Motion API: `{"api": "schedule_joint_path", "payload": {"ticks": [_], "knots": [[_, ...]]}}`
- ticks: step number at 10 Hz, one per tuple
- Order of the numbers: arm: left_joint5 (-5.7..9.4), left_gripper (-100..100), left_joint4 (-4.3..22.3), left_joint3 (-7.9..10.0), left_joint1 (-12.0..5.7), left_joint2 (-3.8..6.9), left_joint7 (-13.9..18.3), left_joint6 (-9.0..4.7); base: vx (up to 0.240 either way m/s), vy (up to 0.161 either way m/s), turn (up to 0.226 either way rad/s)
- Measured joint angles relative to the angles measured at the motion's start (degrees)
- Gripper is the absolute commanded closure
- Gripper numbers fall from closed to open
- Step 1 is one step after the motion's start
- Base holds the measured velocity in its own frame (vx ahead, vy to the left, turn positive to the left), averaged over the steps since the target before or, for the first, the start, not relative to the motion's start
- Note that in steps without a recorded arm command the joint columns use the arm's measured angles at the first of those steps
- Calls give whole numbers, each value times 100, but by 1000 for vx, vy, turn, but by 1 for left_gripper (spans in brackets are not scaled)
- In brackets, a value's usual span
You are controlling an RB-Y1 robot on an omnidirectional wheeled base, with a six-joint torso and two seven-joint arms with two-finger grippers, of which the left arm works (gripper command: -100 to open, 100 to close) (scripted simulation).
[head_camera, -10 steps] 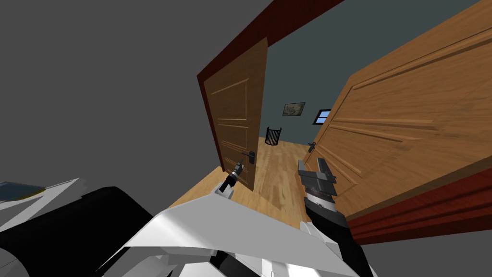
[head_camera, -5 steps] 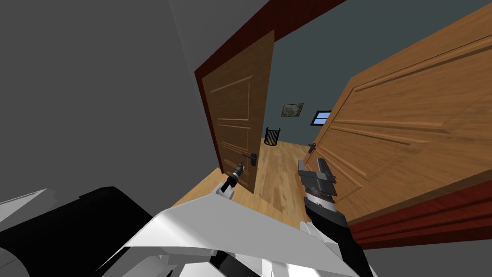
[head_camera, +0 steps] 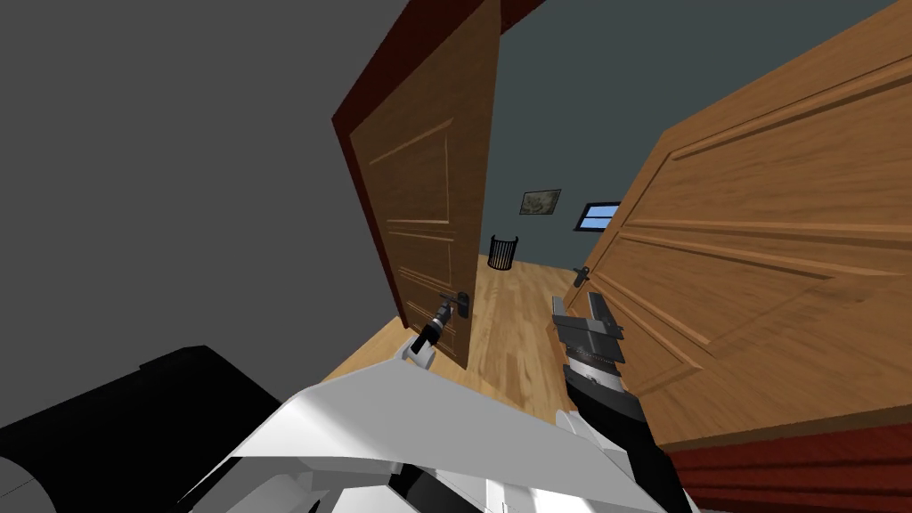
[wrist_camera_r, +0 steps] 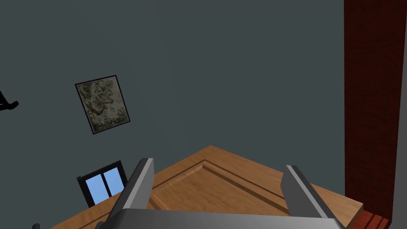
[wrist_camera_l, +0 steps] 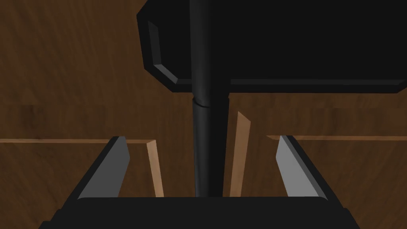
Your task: Push the door open
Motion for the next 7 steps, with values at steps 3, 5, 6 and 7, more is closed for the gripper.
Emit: {"api": "schedule_joint_path", "payload": {"ticks": [3,5,6,7], "knots": [[2,100,82,39,-55,-37,-8,-18,82,-19,-7],[0,100,74,44,-67,-33,-10,-17,-20,7,-13],[0,100,75,46,-74,-34,-12,-13,0,0,0],[0,100,75,44,-75,-35,-12,-12,0,0,0]]}}
